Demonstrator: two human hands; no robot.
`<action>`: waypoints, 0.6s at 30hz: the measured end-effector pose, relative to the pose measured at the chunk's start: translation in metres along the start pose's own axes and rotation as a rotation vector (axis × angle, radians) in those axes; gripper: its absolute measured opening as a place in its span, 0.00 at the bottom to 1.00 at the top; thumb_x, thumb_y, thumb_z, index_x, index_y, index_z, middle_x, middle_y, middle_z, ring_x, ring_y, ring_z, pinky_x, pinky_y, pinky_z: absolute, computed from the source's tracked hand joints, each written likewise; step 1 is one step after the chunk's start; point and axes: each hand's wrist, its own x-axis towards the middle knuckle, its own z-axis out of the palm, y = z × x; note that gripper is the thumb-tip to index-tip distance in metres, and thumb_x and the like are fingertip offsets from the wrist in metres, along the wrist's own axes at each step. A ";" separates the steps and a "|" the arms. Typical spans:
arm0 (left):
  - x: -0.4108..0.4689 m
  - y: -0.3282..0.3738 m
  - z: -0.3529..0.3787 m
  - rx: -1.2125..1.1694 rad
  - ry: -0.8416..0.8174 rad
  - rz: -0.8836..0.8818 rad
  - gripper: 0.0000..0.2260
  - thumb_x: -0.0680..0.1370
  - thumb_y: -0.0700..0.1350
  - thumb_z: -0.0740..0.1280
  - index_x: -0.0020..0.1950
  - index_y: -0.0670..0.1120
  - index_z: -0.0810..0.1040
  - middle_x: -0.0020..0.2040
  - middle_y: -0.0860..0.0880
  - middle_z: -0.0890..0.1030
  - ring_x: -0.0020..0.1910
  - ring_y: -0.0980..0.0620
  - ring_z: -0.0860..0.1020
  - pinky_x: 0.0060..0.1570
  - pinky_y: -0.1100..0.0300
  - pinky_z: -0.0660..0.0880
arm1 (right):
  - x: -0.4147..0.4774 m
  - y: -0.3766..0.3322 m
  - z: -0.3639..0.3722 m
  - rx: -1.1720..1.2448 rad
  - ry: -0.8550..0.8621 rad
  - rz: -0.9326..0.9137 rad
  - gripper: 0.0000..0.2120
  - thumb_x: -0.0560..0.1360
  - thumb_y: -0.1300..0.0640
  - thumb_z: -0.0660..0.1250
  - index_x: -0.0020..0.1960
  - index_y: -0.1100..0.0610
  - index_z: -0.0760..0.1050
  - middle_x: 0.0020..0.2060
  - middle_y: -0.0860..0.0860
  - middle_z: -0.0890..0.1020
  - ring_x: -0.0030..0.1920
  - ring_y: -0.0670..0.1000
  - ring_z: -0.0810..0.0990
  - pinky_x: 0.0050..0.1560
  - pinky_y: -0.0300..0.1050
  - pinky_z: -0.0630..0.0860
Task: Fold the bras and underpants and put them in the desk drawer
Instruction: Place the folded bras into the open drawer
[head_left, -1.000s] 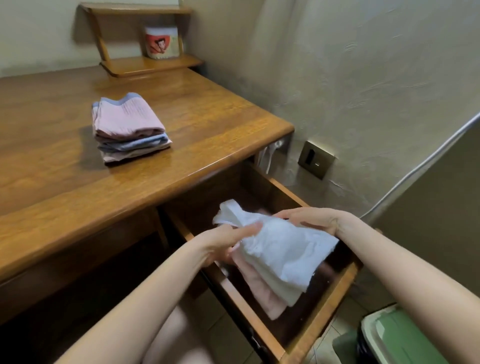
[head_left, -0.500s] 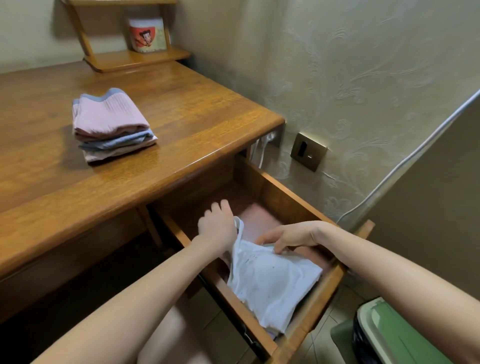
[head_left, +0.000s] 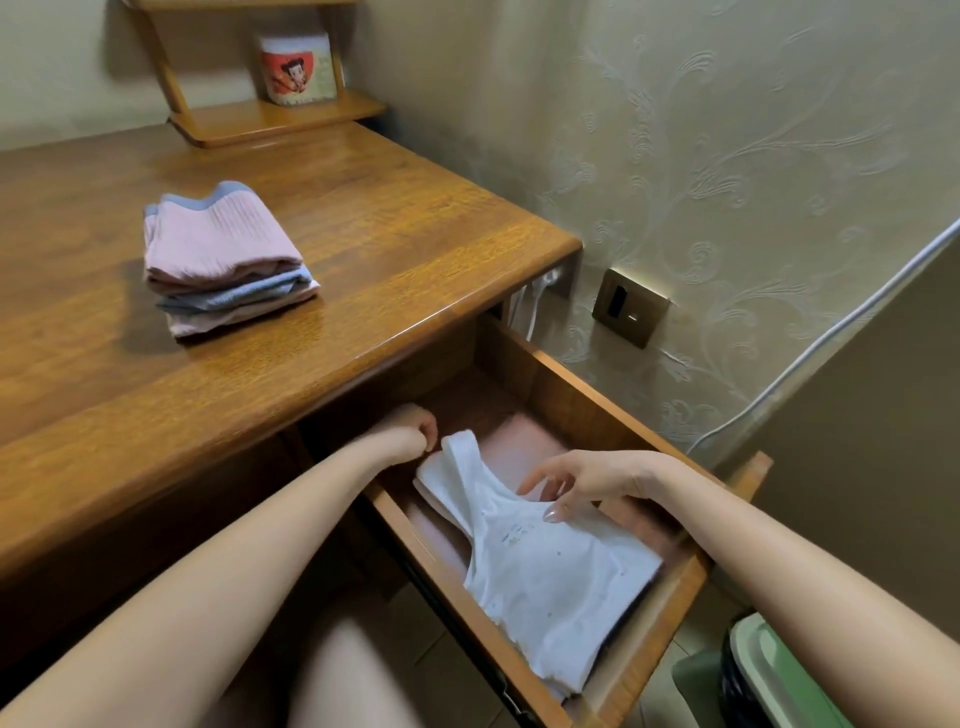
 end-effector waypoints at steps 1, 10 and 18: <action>0.000 0.000 0.001 0.106 0.060 -0.022 0.09 0.76 0.32 0.59 0.46 0.43 0.77 0.51 0.45 0.75 0.48 0.50 0.74 0.44 0.62 0.73 | 0.002 0.001 0.000 -0.009 0.000 0.001 0.20 0.74 0.57 0.69 0.64 0.46 0.72 0.55 0.48 0.77 0.58 0.50 0.76 0.54 0.40 0.74; 0.010 0.008 0.019 -0.007 0.177 0.217 0.16 0.74 0.62 0.63 0.49 0.50 0.72 0.47 0.48 0.76 0.49 0.49 0.74 0.51 0.51 0.73 | 0.011 0.005 0.001 0.004 0.021 -0.039 0.17 0.73 0.58 0.68 0.60 0.43 0.76 0.51 0.47 0.79 0.52 0.47 0.77 0.56 0.42 0.73; -0.012 0.013 0.006 -0.334 0.178 0.491 0.09 0.76 0.49 0.66 0.44 0.43 0.74 0.42 0.45 0.75 0.38 0.54 0.72 0.38 0.62 0.68 | 0.012 0.006 -0.001 -0.017 0.020 -0.035 0.17 0.72 0.55 0.70 0.57 0.39 0.76 0.53 0.47 0.79 0.53 0.48 0.77 0.59 0.46 0.74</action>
